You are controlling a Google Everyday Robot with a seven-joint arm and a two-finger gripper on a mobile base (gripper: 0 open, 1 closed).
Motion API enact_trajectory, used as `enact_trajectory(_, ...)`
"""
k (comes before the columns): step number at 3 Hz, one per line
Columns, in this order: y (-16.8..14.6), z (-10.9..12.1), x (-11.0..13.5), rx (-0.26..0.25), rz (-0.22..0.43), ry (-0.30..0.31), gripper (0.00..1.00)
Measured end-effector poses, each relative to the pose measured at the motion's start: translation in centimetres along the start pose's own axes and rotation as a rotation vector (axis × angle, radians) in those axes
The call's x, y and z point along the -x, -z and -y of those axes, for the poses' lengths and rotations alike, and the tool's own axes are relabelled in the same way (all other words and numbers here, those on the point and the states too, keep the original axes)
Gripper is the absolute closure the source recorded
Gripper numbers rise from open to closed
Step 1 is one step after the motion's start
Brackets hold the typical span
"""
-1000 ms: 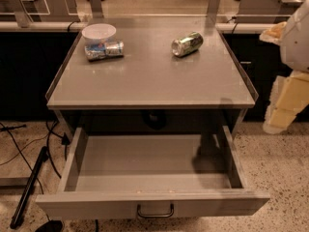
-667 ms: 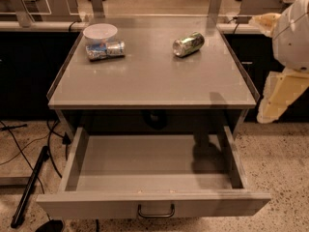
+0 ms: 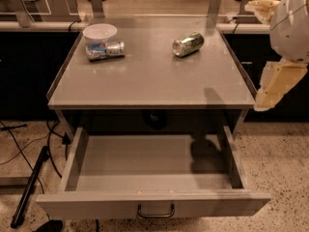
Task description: Place green can into top drawer
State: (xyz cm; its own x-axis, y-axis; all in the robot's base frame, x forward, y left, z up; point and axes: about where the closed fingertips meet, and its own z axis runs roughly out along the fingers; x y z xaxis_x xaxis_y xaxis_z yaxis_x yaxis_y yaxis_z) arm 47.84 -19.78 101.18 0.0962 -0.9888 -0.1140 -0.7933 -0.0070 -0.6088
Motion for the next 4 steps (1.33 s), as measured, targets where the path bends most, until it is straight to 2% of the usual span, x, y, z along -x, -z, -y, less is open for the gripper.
enact_trajectory(1, -0.4, 1.0, 0.7, -0.051, -0.011, 0.046, 0.00)
enact_trajectory(2, -2.3, 5.2, 3.3, -0.171, 0.004, 0.172, 0.00)
enact_trajectory(3, -3.9, 8.6, 5.6, -0.248, 0.026, 0.264, 0.00)
enact_trajectory(4, -7.3, 13.8, 8.6, -0.275, 0.021, 0.332, 0.00)
